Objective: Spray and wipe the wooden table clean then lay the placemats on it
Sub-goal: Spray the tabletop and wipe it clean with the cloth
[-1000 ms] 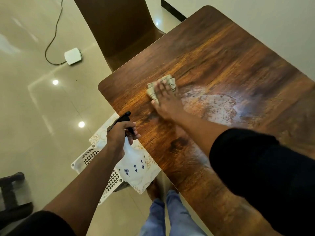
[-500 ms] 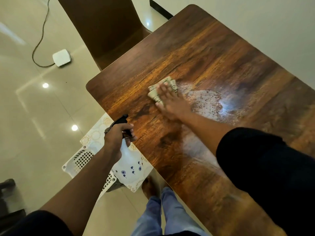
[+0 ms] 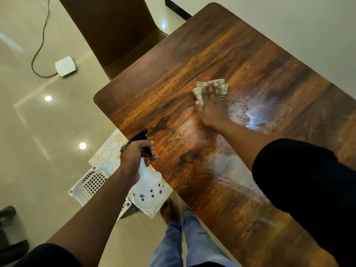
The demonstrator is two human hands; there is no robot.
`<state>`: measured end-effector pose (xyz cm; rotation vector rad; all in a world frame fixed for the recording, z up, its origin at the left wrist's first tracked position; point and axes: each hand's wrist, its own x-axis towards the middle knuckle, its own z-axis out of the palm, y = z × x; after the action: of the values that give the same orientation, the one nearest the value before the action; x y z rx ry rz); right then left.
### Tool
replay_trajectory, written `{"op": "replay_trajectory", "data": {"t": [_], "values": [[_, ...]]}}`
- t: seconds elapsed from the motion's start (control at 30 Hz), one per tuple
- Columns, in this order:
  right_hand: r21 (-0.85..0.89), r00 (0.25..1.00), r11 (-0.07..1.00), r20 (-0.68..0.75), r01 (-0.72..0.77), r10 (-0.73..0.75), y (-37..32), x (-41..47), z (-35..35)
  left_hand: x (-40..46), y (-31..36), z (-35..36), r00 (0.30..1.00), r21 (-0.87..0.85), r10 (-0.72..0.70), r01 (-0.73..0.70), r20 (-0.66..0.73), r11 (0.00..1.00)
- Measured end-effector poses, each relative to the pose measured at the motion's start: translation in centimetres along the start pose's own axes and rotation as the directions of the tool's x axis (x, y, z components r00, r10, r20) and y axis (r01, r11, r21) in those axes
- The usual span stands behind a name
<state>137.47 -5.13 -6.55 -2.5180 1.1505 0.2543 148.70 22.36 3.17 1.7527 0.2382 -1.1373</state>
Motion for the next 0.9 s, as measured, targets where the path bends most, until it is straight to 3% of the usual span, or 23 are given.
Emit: {"op": "replay_trajectory", "data": {"t": [0.1, 0.2, 0.37, 0.43, 0.6, 0.73, 0.9], "values": [[-0.066, 0.961, 0.961, 0.083, 0.27, -0.264, -5.7, -2.8, 2.7, -0.2, 0.0, 0.2, 1.0, -0.003, -0.011, 0.011, -0.007, 1.0], [-0.161, 0.862, 0.848, 0.139, 0.505, -0.487, -9.6, -6.0, 6.2, -0.5, 0.1, 0.7, 1.0, 0.015, -0.016, 0.016, 0.005, 1.0], [-0.175, 0.843, 0.826, 0.159, 0.536, -0.513, -8.6, -6.7, 5.8, -0.5, 0.4, 1.2, 1.0, 0.068, -0.023, 0.022, 0.018, 0.997], [-0.163, 0.884, 0.87, 0.145, 0.465, -0.445, -6.7, -6.2, 4.4, -0.6, 0.5, 1.4, 0.999, 0.075, -0.024, 0.022, 0.027, 0.997], [-0.036, 0.997, 0.997, 0.045, 0.069, -0.067, 2.5, -4.1, 0.8, -0.7, 0.4, 1.9, 0.999, 0.123, -0.009, 0.003, 0.05, 0.992], [0.09, 0.967, 0.965, -0.033, -0.248, 0.252, 10.6, -4.4, -0.6, -0.7, -0.3, 2.8, 0.997, 0.14, -0.007, -0.003, 0.073, 0.99], [0.128, 0.93, 0.926, -0.053, -0.356, 0.365, 11.8, -4.7, -0.5, -0.9, -1.2, 3.7, 0.994, 0.14, -0.014, -0.001, 0.106, 0.99]]}}
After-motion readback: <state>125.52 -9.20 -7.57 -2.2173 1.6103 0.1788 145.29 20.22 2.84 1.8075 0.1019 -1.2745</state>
